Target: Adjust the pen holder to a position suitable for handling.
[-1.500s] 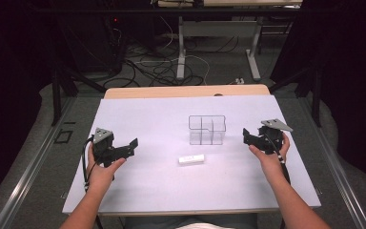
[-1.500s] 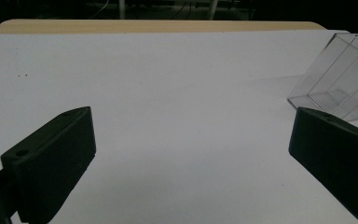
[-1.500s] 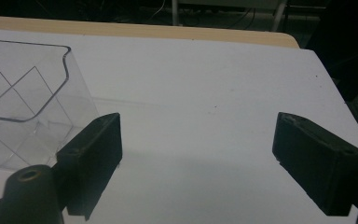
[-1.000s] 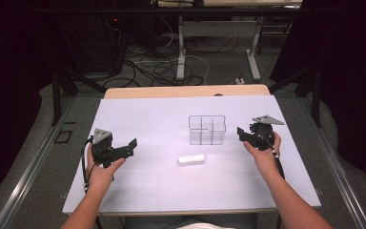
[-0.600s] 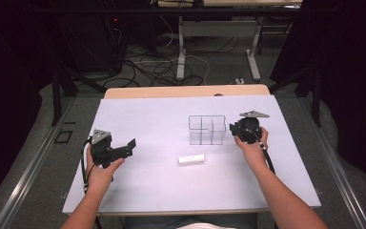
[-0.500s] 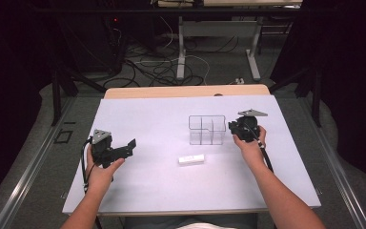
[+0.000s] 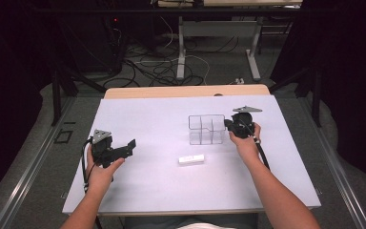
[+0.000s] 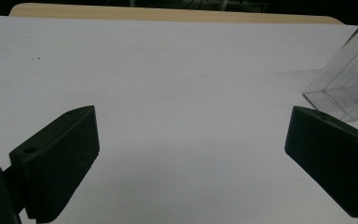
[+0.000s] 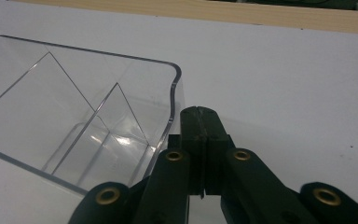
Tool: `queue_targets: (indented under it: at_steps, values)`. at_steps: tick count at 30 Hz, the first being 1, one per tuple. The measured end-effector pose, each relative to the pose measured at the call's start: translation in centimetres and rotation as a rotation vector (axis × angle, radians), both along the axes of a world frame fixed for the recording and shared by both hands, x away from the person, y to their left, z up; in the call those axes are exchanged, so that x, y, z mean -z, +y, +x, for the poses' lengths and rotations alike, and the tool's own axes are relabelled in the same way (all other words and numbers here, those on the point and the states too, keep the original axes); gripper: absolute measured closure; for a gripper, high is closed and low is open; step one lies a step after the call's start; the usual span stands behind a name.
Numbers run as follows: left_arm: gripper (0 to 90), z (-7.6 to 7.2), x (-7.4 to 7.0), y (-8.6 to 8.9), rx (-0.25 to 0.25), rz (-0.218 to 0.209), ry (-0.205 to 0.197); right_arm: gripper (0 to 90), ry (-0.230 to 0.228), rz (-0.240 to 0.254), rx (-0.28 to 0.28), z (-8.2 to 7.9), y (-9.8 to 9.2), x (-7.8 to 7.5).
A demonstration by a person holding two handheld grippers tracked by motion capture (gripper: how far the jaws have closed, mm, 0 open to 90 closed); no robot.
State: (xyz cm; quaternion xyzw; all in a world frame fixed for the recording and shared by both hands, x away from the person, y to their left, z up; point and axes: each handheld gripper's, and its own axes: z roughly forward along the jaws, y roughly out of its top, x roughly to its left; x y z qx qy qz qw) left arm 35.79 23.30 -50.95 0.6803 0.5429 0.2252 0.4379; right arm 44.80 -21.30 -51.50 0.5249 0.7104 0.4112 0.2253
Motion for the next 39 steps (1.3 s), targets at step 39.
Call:
queue_targets:
  at_steps: [39]
  values:
    - [3.2,0.1,0.1,-0.2,0.009,0.000,0.004,90.0,0.020,-0.002,-0.074,0.3,6.2,0.1]
